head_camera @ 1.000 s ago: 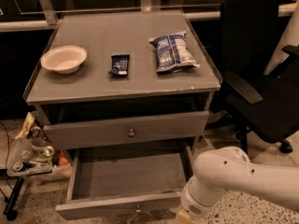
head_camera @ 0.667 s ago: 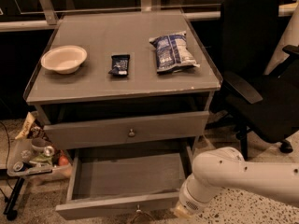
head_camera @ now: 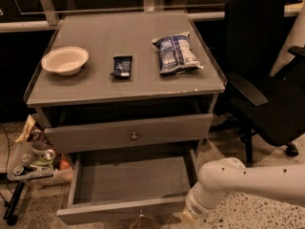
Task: Close middle drawer
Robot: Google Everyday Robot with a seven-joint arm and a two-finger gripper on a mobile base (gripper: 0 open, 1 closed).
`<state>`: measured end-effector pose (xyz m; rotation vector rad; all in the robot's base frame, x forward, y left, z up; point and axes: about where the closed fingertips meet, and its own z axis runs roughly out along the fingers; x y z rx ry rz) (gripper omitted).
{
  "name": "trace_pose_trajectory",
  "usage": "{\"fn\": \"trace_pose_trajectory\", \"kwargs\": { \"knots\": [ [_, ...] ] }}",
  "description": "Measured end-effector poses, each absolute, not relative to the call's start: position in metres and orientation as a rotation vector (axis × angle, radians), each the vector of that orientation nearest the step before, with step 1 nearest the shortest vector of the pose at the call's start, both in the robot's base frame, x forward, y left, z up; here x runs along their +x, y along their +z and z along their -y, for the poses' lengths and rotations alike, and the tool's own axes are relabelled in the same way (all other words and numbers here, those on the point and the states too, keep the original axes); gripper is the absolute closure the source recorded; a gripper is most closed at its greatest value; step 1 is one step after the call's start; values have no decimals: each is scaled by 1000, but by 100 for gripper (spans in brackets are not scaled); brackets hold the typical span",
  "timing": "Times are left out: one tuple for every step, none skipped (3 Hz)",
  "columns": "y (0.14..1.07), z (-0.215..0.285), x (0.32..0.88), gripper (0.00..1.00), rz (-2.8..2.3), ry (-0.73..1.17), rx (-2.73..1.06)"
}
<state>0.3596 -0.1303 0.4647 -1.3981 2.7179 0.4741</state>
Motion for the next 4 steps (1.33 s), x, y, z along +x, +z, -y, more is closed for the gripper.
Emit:
{"fn": "trace_pose_trajectory", "kwargs": {
  "knots": [
    [441, 139, 369, 100, -2742, 465, -1373],
    [422, 147, 382, 100, -2751, 451, -1348],
    [413, 152, 397, 100, -2748, 416, -1350],
    [410, 154, 409, 100, -2738, 399, -1357]
  ]
}}
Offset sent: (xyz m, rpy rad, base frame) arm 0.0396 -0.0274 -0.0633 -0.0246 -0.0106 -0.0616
